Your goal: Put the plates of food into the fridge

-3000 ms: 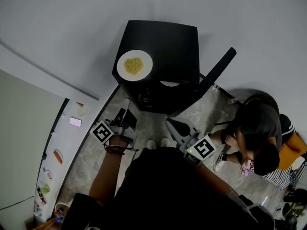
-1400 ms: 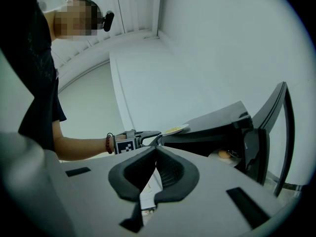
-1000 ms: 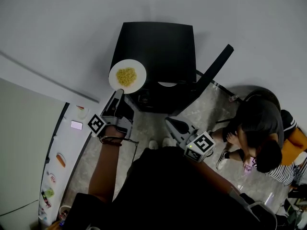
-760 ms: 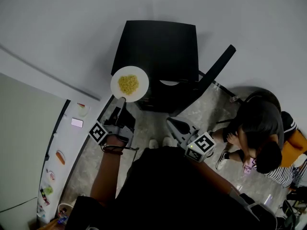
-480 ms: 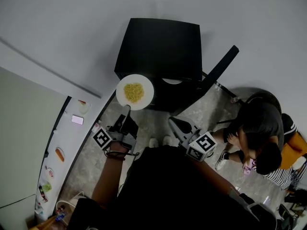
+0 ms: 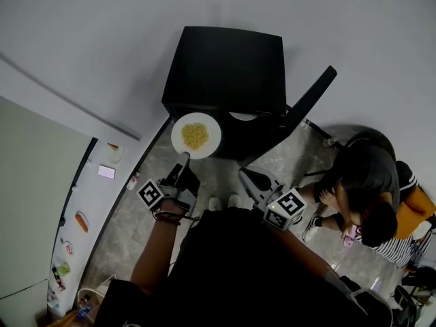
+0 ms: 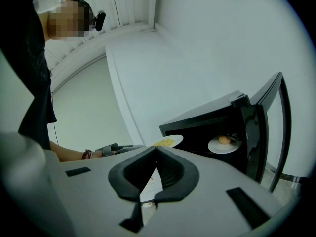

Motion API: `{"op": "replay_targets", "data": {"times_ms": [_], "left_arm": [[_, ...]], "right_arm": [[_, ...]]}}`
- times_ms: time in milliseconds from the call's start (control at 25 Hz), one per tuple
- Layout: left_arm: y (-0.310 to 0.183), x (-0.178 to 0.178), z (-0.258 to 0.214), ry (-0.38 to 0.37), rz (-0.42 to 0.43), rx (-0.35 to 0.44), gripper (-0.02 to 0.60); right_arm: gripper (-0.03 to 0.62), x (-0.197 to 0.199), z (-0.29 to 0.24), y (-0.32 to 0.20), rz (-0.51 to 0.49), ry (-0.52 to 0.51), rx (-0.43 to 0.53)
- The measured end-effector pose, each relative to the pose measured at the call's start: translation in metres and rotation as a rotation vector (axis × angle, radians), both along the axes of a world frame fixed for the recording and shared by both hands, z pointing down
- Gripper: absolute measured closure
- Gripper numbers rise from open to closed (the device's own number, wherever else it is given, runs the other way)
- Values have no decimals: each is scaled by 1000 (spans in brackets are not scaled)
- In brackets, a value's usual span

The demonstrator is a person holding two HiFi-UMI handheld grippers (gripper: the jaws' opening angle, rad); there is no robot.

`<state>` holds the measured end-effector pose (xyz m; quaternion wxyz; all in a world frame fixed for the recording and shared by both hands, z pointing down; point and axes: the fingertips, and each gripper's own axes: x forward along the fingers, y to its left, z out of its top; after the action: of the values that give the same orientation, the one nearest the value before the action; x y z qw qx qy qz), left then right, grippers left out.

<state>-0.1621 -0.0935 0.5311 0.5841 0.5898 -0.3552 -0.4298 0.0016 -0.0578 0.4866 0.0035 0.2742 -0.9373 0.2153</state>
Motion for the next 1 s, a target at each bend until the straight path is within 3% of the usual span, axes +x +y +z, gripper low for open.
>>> {"op": "replay_targets", "data": {"times_ms": [440,1000], "left_arm": [[-31,1,38,-11,45,-25,538],[-108,1,86,-59,80,-50,538]], "right_arm": [[568,7,2,6,53,-21,-47],[568,25,15,-5,101,-9,-86]]}}
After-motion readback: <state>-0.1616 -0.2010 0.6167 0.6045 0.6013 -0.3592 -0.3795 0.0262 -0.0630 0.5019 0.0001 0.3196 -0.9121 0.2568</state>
